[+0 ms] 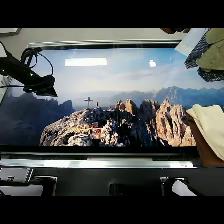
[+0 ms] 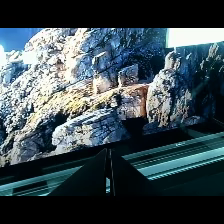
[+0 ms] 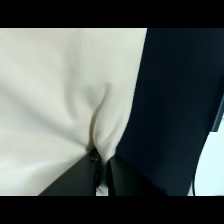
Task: Fold the clothes and pants, and hang the long-sleeved shirts on hangers.
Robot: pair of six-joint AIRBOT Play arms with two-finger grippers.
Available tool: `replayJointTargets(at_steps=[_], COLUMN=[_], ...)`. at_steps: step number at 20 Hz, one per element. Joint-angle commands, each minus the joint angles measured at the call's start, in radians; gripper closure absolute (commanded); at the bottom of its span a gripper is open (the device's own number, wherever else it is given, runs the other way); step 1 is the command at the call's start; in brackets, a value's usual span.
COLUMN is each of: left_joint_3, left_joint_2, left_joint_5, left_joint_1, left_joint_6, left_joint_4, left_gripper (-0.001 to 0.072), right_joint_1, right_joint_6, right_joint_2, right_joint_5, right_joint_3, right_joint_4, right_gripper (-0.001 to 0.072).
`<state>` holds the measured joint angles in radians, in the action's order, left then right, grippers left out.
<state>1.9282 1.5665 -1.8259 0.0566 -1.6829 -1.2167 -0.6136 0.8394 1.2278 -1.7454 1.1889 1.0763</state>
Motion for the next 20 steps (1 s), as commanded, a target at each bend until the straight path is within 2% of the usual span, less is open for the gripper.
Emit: replayJointTargets(at_steps=[1, 6, 7, 9, 10, 13, 16, 18, 20], left_joint_3=[0.001, 0.001, 0.001, 0.001, 0.001, 0.001, 0.001, 0.000, -0.014], left_joint_2=[0.000, 0.000, 0.000, 0.000, 0.000, 0.000, -0.002, -0.014, -0.043], left_joint_5=[0.000, 0.000, 0.000, 0.001, 0.001, 0.001, 0.006, 0.053, 0.118], left_joint_1=[0.001, 0.001, 0.001, 0.001, 0.001, 0.001, 0.001, 0.001, 0.001], left_joint_6=[-0.002, -0.002, -0.002, -0.005, -0.011, -0.013, -0.009, -0.008, -0.008], left_joint_4=[0.000, 0.000, 0.000, -0.013, -0.038, -0.075, -0.075, -0.075, -0.075], left_gripper=[0.0688, 0.0688, 0.0688, 0.0687, 0.0685, 0.0681, 0.0687, 0.0689, 0.0689], right_joint_1=[-0.001, -0.001, -0.001, -0.001, -0.001, 0.002, 0.032, 0.130, 0.286], right_joint_6=[0.014, 0.023, 0.036, 0.053, 0.066, 0.089, 0.209, 0.295, 0.358], right_joint_2=[-0.009, -0.009, -0.009, -0.009, -0.009, -0.009, -0.009, -0.009, -0.009], right_joint_5=[0.035, 0.064, 0.069, 0.075, 0.089, 0.194, 0.392, 0.471, 0.483], right_joint_3=[-0.048, -0.055, -0.055, -0.055, -0.050, 0.039, 0.143, 0.168, 0.167], right_joint_4=[-0.039, -0.048, -0.057, -0.106, -0.113, 0.024, 0.357, 0.512, 0.563], right_gripper=[0.0681, 0.0678, 0.0653, 0.0498, 0.0460, 0.0460, 0.0472, 0.0579, 0.0659])
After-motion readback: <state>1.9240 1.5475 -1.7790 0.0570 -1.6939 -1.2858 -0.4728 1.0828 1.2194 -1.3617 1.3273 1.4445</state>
